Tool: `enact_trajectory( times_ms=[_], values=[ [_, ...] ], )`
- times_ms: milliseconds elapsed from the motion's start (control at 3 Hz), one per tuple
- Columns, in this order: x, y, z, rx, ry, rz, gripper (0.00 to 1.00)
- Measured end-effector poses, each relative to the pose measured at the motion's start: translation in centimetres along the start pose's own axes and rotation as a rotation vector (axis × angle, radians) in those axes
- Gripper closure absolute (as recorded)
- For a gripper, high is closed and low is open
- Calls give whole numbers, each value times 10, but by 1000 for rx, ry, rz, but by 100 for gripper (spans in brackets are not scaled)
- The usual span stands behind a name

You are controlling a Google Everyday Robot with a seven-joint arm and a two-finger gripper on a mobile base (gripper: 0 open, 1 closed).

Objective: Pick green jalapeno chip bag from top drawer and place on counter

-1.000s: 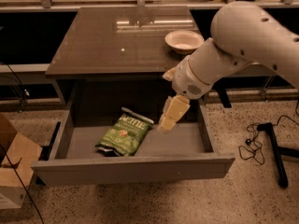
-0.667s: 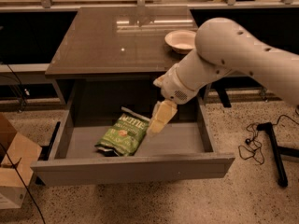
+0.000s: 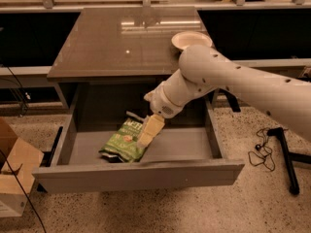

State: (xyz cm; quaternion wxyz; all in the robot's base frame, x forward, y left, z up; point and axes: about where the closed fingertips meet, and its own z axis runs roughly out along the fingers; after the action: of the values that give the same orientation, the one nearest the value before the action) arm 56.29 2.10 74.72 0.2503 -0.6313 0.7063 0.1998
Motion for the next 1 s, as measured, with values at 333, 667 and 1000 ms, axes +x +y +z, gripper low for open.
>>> enact_trajectory(
  times_ms=[333,667,1000],
  values=[
    [8,-8,37,-14,2,30,0],
    [27,-16,66,-9,16,88,0],
    [38,-25,87,7,24,128,0]
  ],
)
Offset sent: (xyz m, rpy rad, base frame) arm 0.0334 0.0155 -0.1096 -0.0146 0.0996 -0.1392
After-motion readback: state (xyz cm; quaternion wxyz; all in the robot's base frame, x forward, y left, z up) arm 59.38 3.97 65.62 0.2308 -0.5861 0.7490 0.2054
